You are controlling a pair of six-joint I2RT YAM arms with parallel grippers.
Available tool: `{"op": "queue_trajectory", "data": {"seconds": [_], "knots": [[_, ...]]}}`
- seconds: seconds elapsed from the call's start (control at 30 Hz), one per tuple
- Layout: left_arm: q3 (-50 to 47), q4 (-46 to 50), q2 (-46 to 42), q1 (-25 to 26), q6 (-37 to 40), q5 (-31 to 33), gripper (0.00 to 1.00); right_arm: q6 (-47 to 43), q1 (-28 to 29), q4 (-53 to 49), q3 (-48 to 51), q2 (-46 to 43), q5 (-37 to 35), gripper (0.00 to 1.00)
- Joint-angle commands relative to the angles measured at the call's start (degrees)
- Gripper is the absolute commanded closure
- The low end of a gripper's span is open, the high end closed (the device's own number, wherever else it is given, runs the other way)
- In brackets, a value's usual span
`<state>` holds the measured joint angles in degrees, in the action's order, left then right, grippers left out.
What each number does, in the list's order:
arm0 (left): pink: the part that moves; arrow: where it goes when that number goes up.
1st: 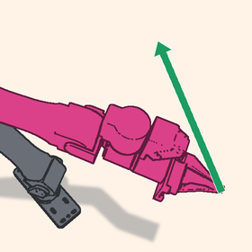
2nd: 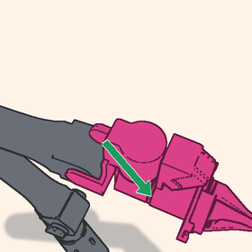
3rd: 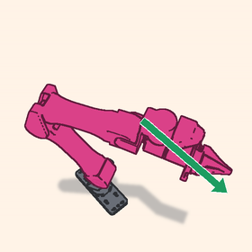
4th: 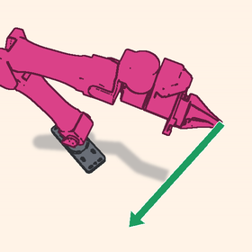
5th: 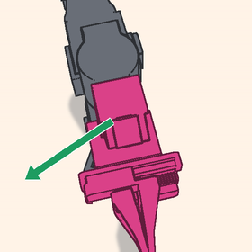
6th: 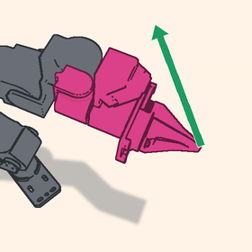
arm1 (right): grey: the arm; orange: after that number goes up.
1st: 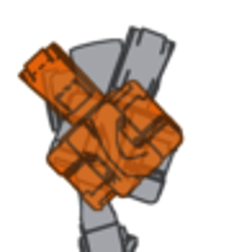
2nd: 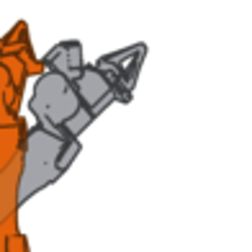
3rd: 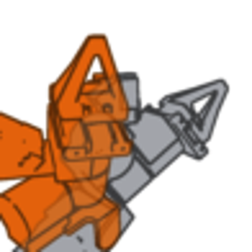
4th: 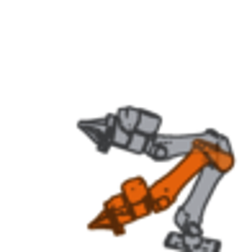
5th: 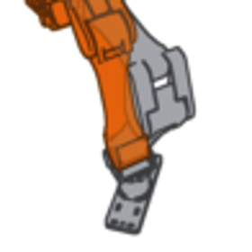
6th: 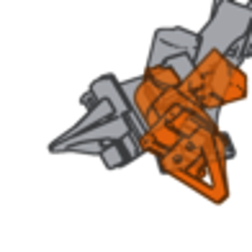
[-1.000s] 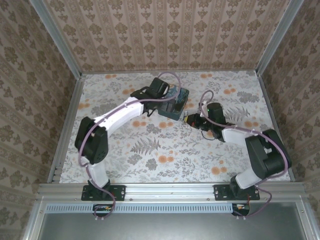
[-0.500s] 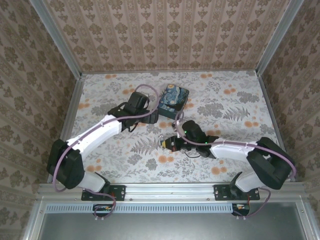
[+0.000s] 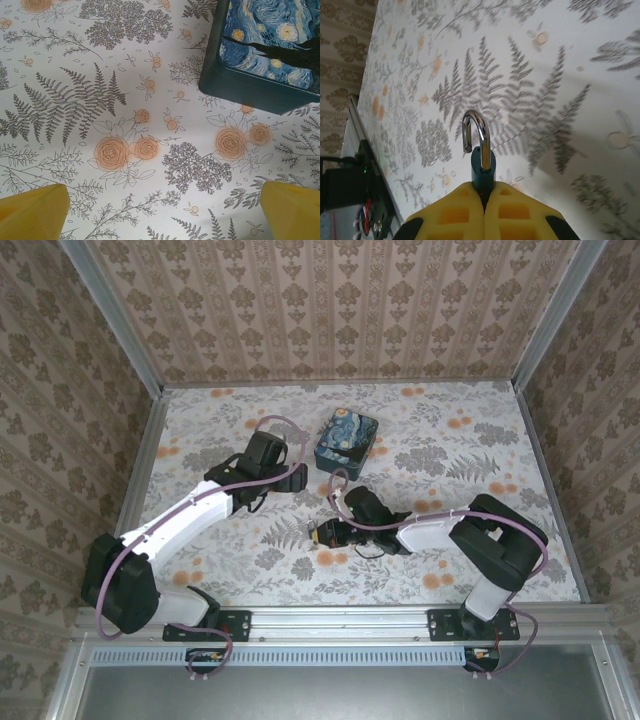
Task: Unlock a padlock with a key
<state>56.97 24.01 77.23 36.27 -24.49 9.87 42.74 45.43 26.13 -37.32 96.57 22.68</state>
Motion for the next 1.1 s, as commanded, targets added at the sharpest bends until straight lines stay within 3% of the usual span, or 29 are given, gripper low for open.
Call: {"op": "queue_trajectory", "data": {"seconds": [0.0, 0.17, 0.27, 0.53, 0.87, 1.07], "knots": [[-0.3, -0.1, -1.2, -0.4, -1.2, 0.4, 0.0, 1.5, -1.8, 4.2, 2.2, 1.5, 0.6, 0.93], [-0.1, -0.2, -1.2, -0.6, -1.1, 0.4, 0.0, 1.2, -4.4, 3.7, 4.2, 0.0, 0.8, 0.66], [0.2, -0.2, -1.2, -0.7, -1.0, 0.2, 0.0, 0.5, -6.0, 2.6, 5.2, -1.7, 0.7, 0.54], [0.6, -0.1, -1.5, -1.2, -0.5, 0.1, 0.0, -2.1, -10.1, -2.5, 7.1, -8.3, 0.5, 0.37], [0.7, 0.0, -2.3, -2.2, 0.2, 0.4, 0.0, -6.1, -15.4, -11.7, 8.4, -20.2, -1.9, 0.08], [0.8, 0.2, -3.1, -2.6, 0.6, 2.9, 0.0, -9.5, -18.6, -18.0, 8.2, -27.0, -5.5, 0.0]]}}
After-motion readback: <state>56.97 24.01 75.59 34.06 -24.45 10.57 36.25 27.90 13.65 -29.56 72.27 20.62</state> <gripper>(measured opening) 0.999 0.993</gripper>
